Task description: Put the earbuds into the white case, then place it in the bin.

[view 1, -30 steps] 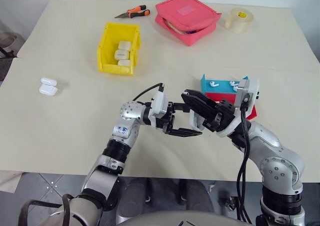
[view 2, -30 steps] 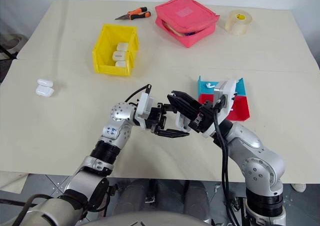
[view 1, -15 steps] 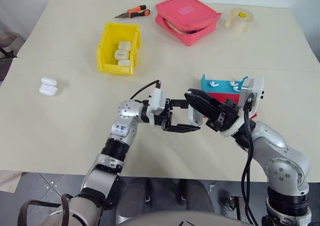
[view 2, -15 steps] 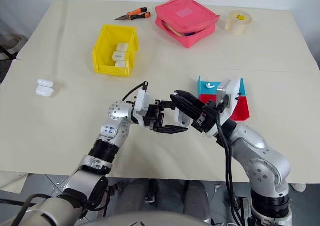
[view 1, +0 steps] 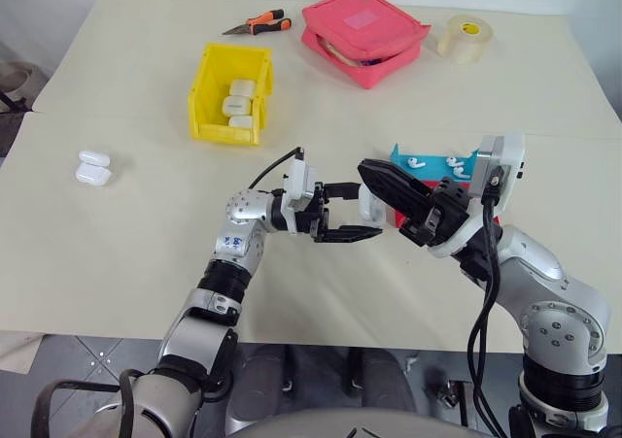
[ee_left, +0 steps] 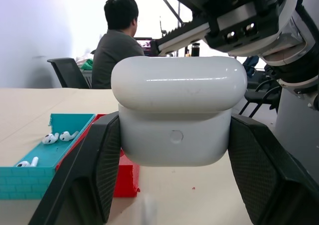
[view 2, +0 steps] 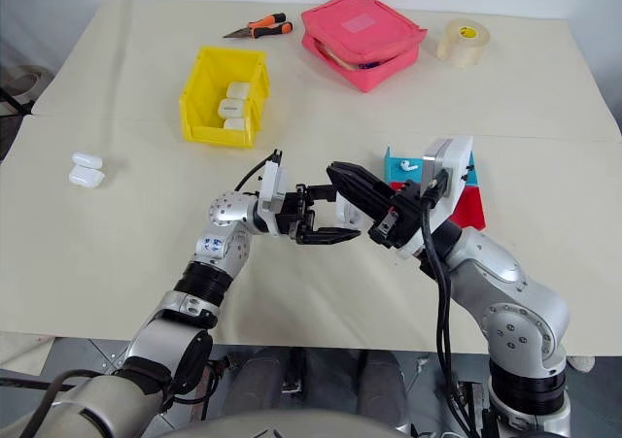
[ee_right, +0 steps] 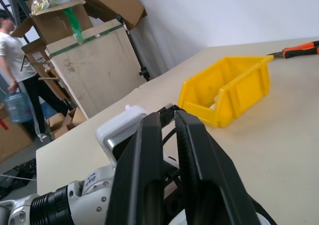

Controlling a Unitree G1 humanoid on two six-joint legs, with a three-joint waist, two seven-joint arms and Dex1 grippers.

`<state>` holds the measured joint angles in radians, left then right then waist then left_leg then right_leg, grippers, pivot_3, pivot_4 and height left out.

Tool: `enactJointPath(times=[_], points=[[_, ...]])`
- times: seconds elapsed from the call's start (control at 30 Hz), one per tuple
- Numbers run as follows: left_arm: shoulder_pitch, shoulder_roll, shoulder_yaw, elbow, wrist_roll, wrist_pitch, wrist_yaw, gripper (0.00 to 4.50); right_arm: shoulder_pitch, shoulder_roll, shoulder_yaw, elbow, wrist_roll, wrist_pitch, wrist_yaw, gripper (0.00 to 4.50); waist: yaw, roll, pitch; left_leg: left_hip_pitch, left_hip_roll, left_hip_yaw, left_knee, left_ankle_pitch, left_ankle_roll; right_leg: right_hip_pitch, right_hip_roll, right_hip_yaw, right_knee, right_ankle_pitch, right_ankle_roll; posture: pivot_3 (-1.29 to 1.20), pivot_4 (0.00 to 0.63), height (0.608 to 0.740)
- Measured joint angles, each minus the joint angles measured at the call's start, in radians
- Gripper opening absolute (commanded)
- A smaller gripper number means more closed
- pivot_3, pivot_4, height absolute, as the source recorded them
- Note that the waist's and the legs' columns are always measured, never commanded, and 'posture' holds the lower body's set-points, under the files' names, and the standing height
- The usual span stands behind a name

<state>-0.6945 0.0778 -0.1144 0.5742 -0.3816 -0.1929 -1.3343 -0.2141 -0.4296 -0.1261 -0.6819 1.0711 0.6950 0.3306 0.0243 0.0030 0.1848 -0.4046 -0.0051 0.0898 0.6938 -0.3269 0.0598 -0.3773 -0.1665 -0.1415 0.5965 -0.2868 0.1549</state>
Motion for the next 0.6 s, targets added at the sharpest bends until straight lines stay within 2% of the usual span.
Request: enactJointPath(times=[0.4, 0.6], points=[[-0.016, 0.004, 0.020, 0.028, 0.003, -0.024, 0.002, 2.79, 0.088, -0.020, -0.006, 0.000, -0.017, -0.025, -0.001, 0.50, 0.000, 0.000, 0.000, 0.000, 0.000, 0.001, 0.000, 0.000, 0.001, 0.000, 0.000, 0.000, 0.000, 0.000, 0.000, 0.00, 0.150, 0.740], [-0.021, 0.015, 0.037, 0.043, 0.012, -0.051, 0.016, 2.79, 0.129, -0.139, -0.145, 0.013, -0.039, -0.019, -0.028, 0.50, 0.002, 0.000, 0.000, 0.000, 0.000, 0.000, 0.000, 0.000, 0.001, 0.000, 0.000, 0.000, -0.001, 0.000, 0.000, 0.00, 0.150, 0.740]])
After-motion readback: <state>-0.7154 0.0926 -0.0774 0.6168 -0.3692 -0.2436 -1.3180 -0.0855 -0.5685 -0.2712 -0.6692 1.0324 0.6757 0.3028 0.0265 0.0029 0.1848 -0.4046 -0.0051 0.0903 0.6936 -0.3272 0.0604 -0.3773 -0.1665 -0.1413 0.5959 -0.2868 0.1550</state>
